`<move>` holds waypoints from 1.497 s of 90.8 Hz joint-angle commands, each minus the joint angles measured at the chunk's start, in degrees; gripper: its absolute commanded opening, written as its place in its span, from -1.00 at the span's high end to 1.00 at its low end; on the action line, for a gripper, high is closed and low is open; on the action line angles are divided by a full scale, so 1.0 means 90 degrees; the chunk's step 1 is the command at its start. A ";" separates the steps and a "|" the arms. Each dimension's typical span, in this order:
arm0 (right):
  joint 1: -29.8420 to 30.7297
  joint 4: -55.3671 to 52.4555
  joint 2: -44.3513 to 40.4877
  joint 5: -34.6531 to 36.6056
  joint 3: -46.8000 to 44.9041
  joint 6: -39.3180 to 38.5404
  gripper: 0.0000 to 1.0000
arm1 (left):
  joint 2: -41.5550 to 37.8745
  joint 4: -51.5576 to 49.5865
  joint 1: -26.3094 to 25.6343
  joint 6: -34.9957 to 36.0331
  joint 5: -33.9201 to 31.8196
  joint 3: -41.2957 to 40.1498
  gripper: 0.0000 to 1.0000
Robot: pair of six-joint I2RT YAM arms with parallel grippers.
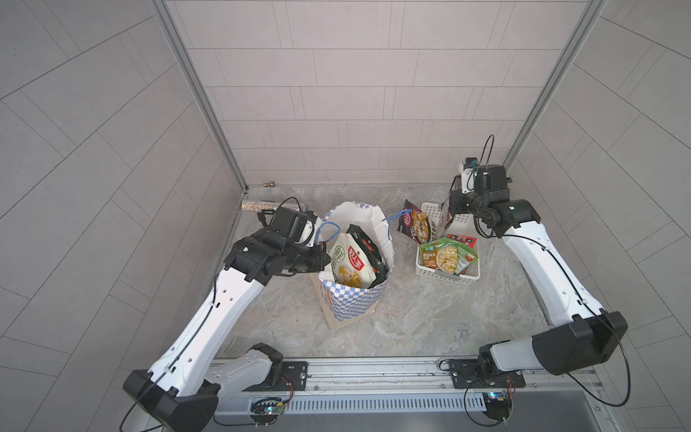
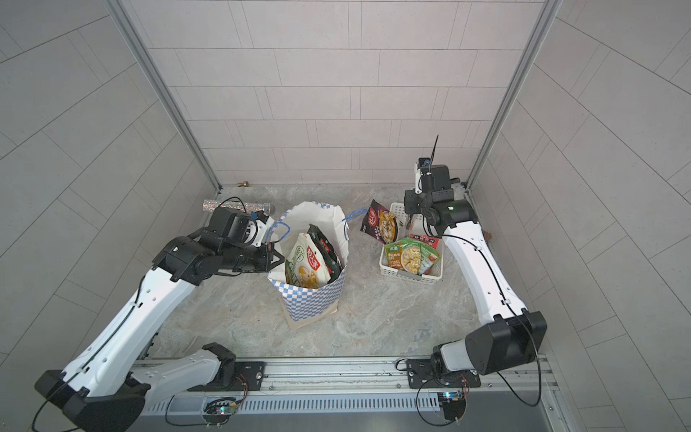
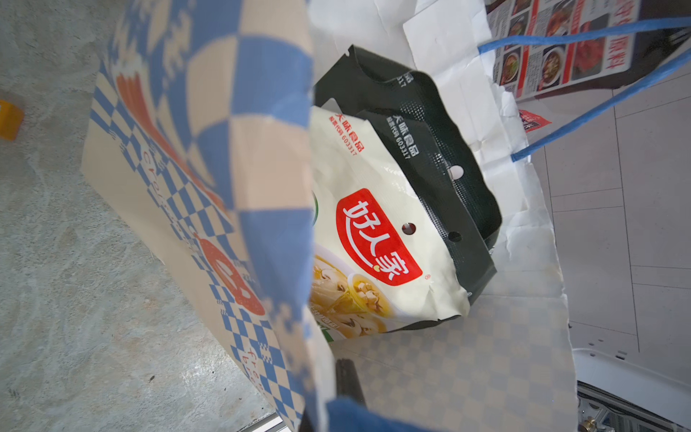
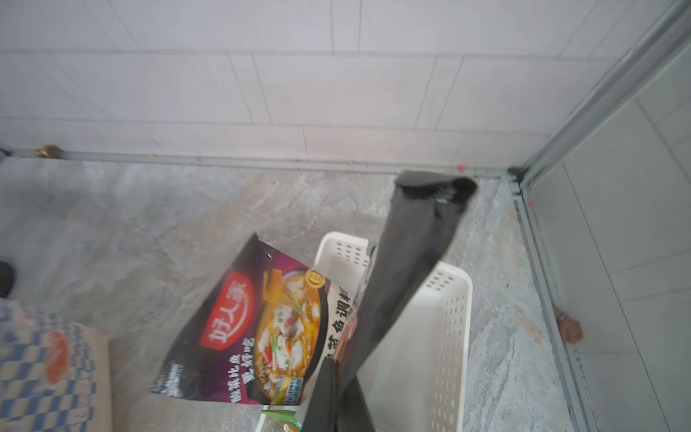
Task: Place the condiment packets inside the bag
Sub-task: Pick up the condiment packet from the storage box, then place the condiment packet in the paper bag.
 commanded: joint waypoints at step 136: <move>0.3230 0.0731 0.0226 -0.6318 0.1040 -0.0772 1.00 | 0.0057 0.0746 -0.0035 0.0310 0.1308 -0.0083 1.00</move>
